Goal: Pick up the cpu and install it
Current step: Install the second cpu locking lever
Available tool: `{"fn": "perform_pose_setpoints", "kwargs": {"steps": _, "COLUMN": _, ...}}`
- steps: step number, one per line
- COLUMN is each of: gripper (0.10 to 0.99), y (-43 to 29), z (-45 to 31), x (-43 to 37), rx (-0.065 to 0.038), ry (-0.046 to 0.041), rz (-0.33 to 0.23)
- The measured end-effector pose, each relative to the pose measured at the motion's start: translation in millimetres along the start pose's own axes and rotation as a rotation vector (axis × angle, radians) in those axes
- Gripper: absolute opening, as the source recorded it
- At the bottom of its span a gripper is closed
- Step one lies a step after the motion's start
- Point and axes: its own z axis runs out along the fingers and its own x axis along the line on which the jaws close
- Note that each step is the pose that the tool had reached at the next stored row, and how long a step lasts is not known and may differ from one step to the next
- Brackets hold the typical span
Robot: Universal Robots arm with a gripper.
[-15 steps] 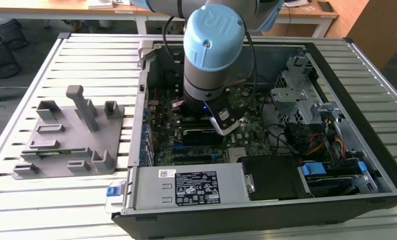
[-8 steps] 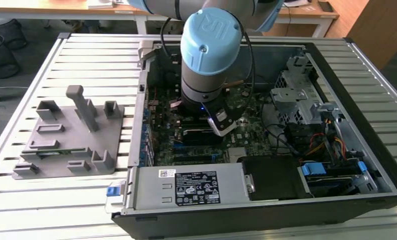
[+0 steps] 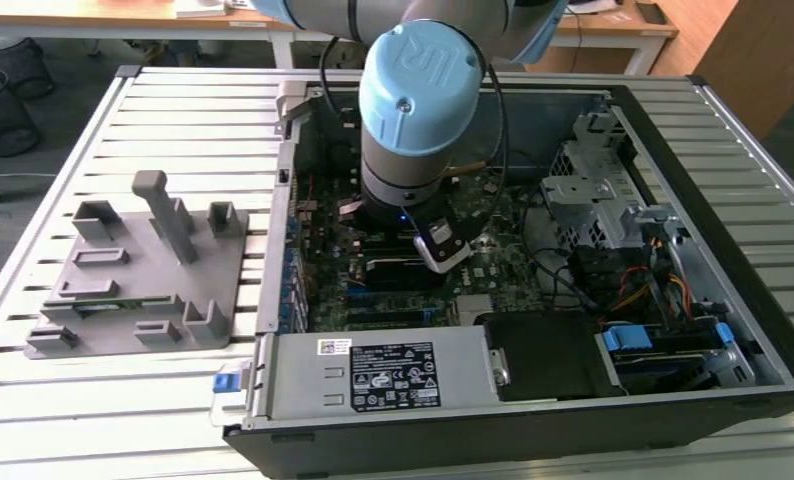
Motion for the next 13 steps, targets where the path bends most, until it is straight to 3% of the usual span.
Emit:
{"fn": "perform_pose_setpoints", "kwargs": {"steps": 4, "gripper": 0.106, "y": -0.2, "z": 0.7, "x": 0.4, "rx": -0.008, "ry": -0.0005, "rz": 0.0}}
{"fn": "perform_pose_setpoints", "kwargs": {"steps": 13, "gripper": 0.106, "y": -0.6, "z": 1.7, "x": 1.5, "rx": -0.009, "ry": -0.0005, "rz": 0.0}}
